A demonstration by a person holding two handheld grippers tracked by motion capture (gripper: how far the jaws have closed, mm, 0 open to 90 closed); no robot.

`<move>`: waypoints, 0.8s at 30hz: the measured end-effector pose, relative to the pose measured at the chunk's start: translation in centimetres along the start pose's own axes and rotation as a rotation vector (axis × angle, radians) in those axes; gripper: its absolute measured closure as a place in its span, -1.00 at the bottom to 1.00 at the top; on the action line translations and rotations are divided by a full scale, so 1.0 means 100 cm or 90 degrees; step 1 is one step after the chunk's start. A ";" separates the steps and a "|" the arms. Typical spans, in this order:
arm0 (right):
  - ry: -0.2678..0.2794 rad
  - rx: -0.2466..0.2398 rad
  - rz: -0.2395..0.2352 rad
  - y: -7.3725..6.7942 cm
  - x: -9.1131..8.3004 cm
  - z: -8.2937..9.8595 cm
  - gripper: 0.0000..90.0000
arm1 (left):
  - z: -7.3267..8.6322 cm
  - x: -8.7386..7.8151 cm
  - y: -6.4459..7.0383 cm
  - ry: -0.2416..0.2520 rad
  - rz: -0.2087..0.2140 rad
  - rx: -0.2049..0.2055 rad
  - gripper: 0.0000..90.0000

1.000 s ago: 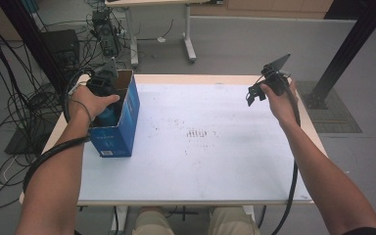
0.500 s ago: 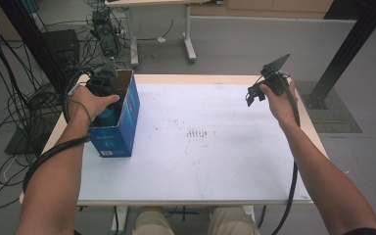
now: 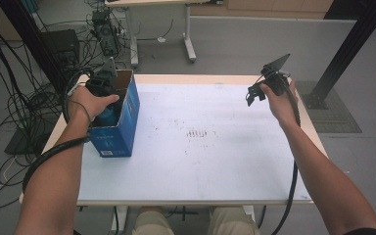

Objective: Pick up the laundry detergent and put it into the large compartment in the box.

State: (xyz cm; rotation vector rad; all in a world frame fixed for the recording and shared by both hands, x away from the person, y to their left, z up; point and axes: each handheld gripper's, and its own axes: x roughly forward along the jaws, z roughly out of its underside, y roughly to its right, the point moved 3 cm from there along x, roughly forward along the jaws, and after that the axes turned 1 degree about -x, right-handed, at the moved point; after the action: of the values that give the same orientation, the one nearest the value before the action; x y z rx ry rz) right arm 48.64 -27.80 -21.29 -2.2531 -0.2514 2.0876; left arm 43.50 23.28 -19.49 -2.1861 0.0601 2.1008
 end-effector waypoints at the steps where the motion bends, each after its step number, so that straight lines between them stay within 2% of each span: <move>1: -0.001 -0.001 0.000 0.000 0.000 0.000 -0.88 | 0.000 0.000 0.000 0.001 0.001 0.000 -0.21; 24: 0.000 0.001 -0.001 0.000 -0.001 0.001 -0.88 | 0.001 0.001 0.001 0.003 -0.002 0.001 -0.21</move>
State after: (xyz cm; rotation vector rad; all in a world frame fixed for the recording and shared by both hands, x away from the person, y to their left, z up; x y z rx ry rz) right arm 48.54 -27.83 -21.19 -2.2521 -0.2507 2.0864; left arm 43.40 23.22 -19.57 -2.1890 0.0576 2.0934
